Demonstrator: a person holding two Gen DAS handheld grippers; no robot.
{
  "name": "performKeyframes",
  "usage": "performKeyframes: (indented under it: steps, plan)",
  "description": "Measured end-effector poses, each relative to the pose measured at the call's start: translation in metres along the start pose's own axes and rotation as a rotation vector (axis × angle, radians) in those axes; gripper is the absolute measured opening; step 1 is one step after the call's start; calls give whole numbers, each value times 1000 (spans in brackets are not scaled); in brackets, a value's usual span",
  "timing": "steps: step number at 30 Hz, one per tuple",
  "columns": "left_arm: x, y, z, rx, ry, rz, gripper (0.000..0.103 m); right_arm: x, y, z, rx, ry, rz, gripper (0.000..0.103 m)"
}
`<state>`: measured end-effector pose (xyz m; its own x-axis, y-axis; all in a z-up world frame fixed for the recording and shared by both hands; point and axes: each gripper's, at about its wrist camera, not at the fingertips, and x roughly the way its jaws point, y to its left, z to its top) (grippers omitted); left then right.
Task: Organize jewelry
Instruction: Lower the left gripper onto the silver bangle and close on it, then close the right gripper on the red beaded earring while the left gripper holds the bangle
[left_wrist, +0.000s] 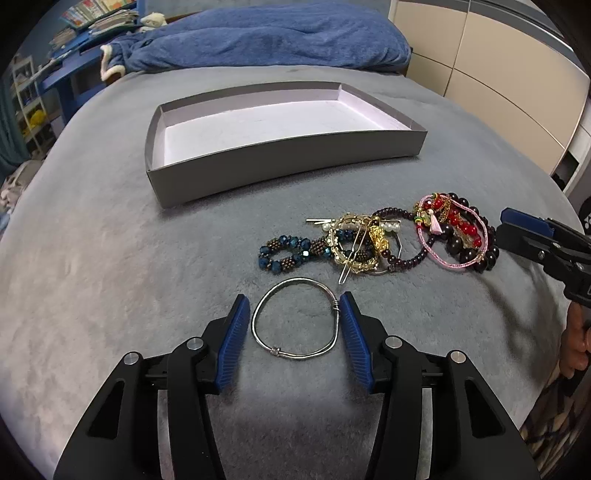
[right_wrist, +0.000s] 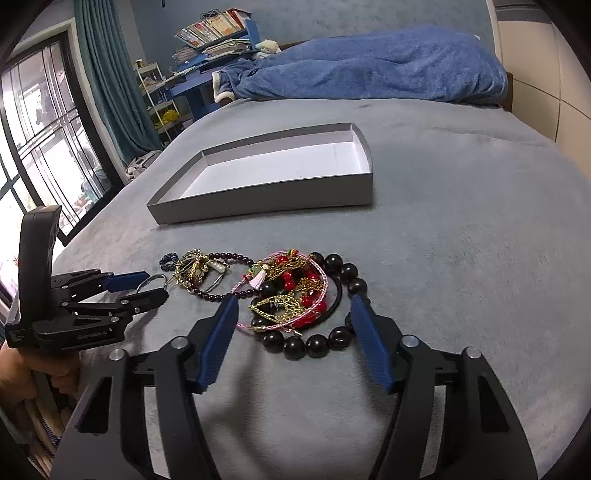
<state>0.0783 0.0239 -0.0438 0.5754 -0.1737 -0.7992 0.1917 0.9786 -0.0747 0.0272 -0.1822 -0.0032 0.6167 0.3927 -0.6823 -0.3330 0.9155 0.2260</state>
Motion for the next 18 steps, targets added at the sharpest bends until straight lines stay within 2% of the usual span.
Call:
performKeyframes:
  steps: [4, 6, 13, 15, 18]
  plan:
    - [0, 0, -1, -2, 0, 1, 49, -2, -3, 0, 0, -1, 7, 52]
    - [0, 0, -1, -4, 1, 0, 49, -1, -4, -1, 1, 5, 13, 44]
    - [0, 2, 0, -15, 2, -1, 50, 3, -2, 2, -21, 17, 1, 35]
    - [0, 2, 0, -17, 0, -2, 50, 7, -2, 4, -28, 24, -5, 28]
    - [-3, 3, 0, -25, -12, -15, 49, 14, -7, 7, -21, 35, -27, 28]
